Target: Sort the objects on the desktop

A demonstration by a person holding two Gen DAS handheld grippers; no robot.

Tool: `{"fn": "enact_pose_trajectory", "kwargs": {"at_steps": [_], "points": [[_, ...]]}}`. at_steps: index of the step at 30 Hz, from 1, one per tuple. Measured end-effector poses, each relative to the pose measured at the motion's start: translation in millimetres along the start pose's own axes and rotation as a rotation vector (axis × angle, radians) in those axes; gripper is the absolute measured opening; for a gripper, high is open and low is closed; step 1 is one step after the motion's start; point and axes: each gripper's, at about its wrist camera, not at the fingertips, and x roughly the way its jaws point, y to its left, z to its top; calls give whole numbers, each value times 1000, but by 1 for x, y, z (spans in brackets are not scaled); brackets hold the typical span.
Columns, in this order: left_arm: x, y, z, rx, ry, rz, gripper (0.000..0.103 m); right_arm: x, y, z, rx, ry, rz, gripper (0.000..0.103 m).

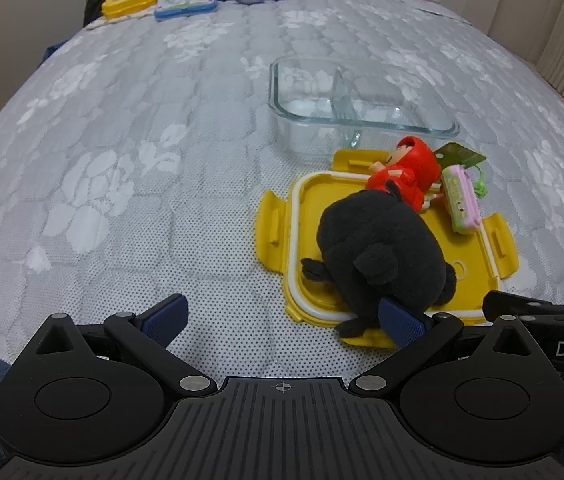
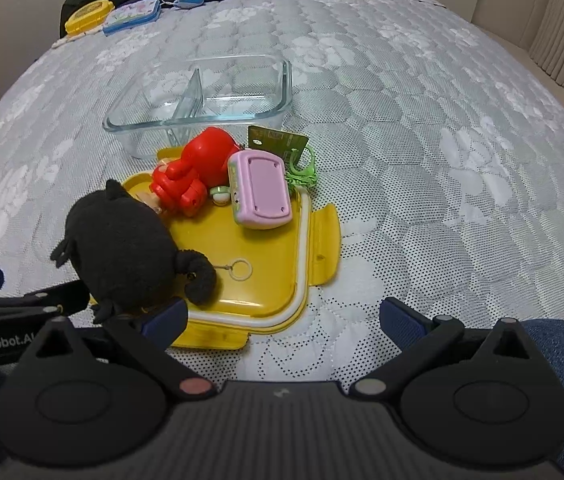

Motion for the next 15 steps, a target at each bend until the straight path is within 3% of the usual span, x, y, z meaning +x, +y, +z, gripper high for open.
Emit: {"fn": "enact_pose_trajectory", "kwargs": {"at_steps": [10, 15], "points": [[6, 1, 3, -5, 23, -23, 103, 6, -4, 3, 22, 3, 16, 103], [9, 0, 7, 3, 27, -37, 103, 2, -15, 7, 78, -38, 106, 103]]}}
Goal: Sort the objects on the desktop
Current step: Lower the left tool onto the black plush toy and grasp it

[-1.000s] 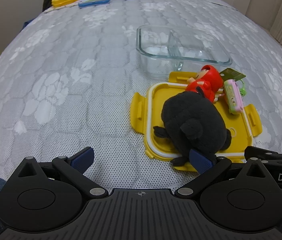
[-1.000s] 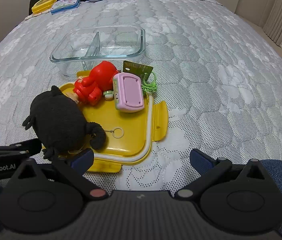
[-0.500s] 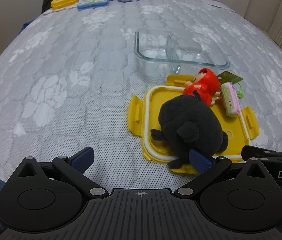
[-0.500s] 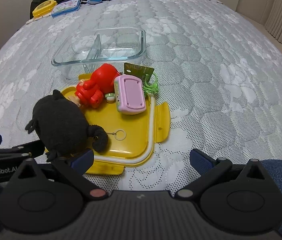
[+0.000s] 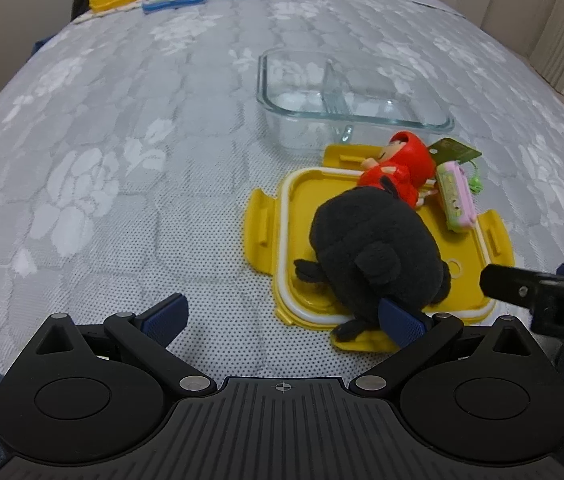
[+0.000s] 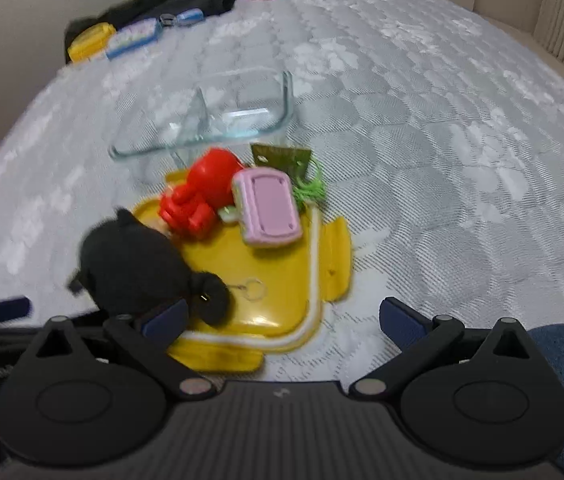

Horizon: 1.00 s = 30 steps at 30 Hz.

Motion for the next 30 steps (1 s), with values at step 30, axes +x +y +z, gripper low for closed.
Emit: {"fn": "enact_pose_trajectory", "kwargs": {"at_steps": [30], "points": [[19, -37, 39, -63, 63, 7, 103, 3, -33, 32, 24, -144, 68, 98]]}}
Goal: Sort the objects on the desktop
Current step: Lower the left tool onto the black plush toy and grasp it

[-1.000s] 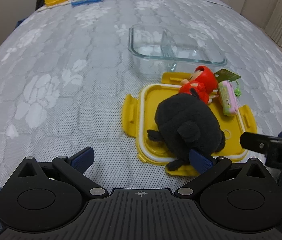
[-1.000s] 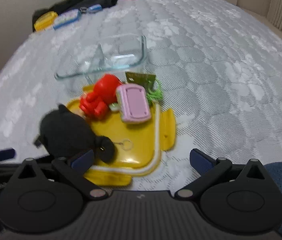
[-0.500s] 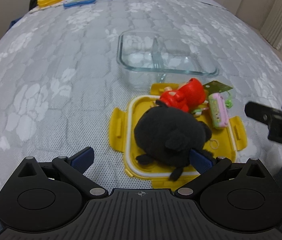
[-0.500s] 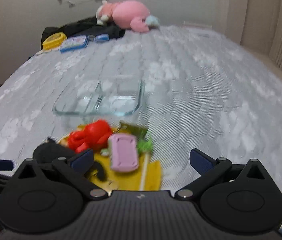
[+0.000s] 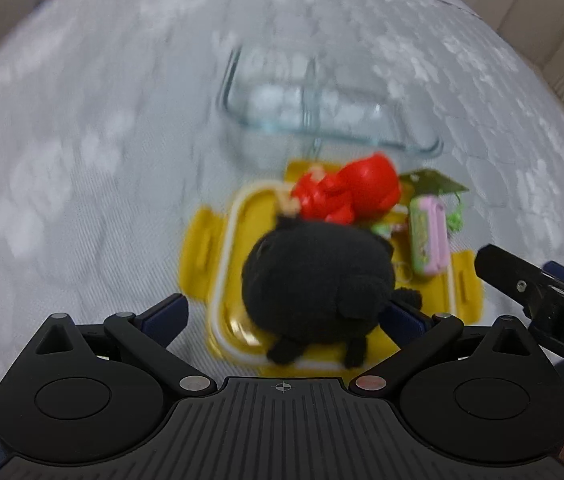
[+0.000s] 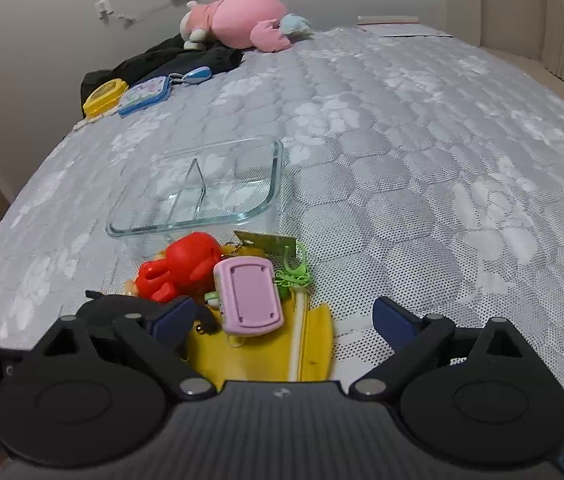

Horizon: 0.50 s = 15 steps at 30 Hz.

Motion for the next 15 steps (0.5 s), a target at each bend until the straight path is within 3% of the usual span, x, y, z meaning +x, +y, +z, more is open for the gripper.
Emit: {"fn": "enact_pose_trajectory", "kwargs": {"at_steps": [2, 8, 15], "points": [[1, -7, 4, 27, -2, 16, 103, 0, -5, 0, 28, -1, 5, 98], [20, -7, 7, -3, 76, -50, 103, -1, -11, -1, 63, 7, 16, 98], [16, -6, -2, 53, 62, -83, 103, 1, -13, -2, 77, 19, 14, 98]]}}
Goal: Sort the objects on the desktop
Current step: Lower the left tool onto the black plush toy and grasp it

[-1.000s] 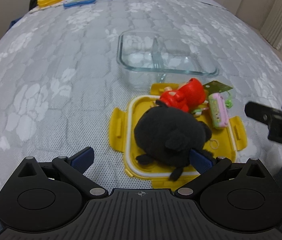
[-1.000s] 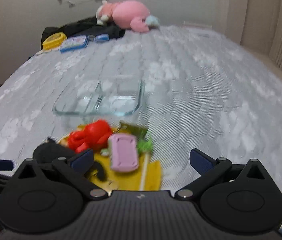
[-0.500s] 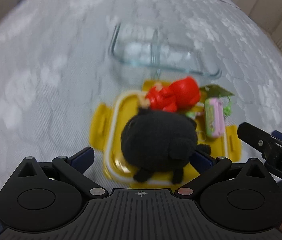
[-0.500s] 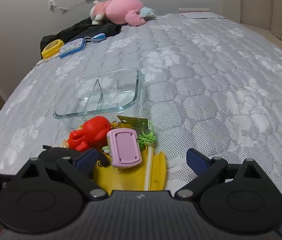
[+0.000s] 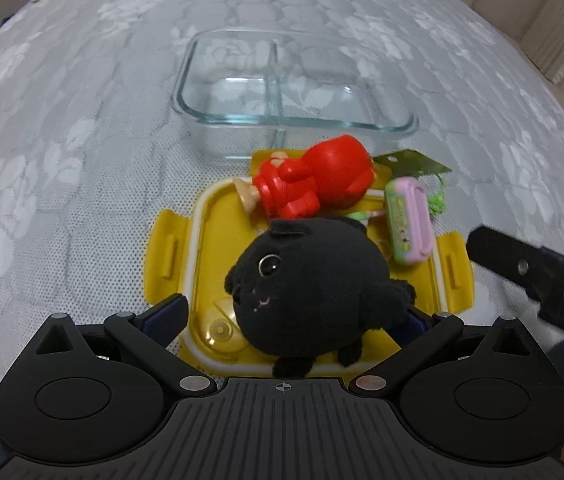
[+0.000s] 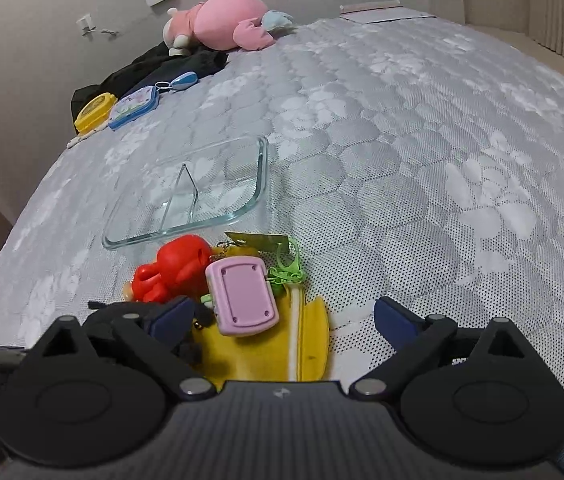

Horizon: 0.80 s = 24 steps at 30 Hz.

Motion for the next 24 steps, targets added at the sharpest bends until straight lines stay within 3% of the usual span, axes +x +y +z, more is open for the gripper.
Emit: {"fn": "enact_pose_trajectory", "kwargs": {"at_steps": [8, 10, 12, 15, 24], "points": [[3, 17, -12, -37, 3, -69, 102, 5, -6, 0, 38, 20, -5, 99], [0, 15, -13, -15, -19, -67, 99, 6, -6, 0, 41, 25, -6, 99], [-4, 14, -13, -2, -33, -87, 84, 6, -6, 0, 42, 30, -7, 99], [-5, 14, -11, 1, -33, -95, 83, 7, -6, -1, 45, 37, -5, 99], [-26, 1, -12, 94, -95, -27, 78, 7, -11, -1, 83, 41, 1, 99]]}}
